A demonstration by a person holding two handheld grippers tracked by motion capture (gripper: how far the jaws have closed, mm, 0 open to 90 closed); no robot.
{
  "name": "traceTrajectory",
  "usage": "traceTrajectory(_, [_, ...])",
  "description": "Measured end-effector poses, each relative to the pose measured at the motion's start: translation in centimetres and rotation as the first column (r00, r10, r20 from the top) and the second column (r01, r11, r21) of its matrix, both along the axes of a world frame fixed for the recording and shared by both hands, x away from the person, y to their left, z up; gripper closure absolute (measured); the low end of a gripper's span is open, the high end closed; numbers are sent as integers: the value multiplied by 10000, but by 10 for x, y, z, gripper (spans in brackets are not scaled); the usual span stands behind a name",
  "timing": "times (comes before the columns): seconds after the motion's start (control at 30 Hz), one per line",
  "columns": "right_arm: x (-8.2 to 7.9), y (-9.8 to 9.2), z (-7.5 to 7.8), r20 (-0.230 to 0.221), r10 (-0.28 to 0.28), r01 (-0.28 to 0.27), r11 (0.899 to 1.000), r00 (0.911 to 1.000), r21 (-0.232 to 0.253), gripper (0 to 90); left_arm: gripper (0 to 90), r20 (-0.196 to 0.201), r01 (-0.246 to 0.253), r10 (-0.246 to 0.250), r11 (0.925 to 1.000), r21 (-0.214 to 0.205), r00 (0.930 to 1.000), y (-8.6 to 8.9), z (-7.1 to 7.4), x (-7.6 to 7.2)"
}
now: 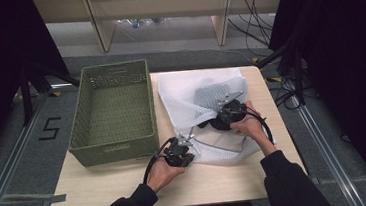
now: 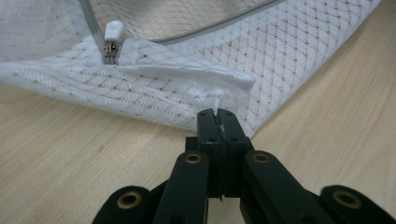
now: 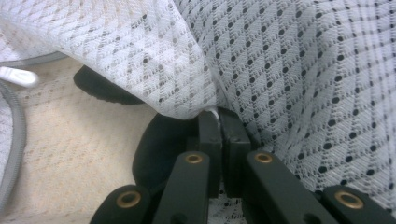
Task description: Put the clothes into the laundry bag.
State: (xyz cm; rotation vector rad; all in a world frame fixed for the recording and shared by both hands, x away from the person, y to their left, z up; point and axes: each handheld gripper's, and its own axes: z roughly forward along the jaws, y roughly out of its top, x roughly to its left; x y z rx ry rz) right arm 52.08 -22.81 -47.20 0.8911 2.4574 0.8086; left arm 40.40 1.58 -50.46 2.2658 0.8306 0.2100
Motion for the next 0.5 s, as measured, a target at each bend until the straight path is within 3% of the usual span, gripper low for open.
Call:
traceTrajectory(0.07, [-2, -1, 2, 51, 20, -20, 10000, 10000, -14, 899, 868, -126, -140, 137, 9997, -184, 9998, 0, -1, 0])
traceTrajectory(0.17, [-10, 0, 9, 211, 255, -256, 9997, 9995, 40, 899, 847, 71, -11, 11, 10000, 49, 10000, 1, 0, 0])
traceTrajectory(0.27, [-16, 0, 15, 402, 583, -587, 9982, 9975, 98, 899, 825, -41, 38, -38, 10000, 26, 10000, 1, 0, -1])
traceTrajectory(0.3, [-25, 0, 24, 563, 830, -842, 9963, 9950, 180, 900, 819, -85, 58, -58, 10000, -14, 9999, 1, 0, -1])
traceTrajectory(0.43, [-39, 0, 37, 676, 1287, -1315, 9905, 9894, 394, 900, 798, -353, -146, 132, 9991, -397, 9993, 2, 1, -2])
traceTrajectory(0.5, [-47, 2, 40, 655, 1523, -1552, 9870, 9862, 418, 900, 748, -508, -251, 208, 9960, -860, 9985, 5, 2, -1])
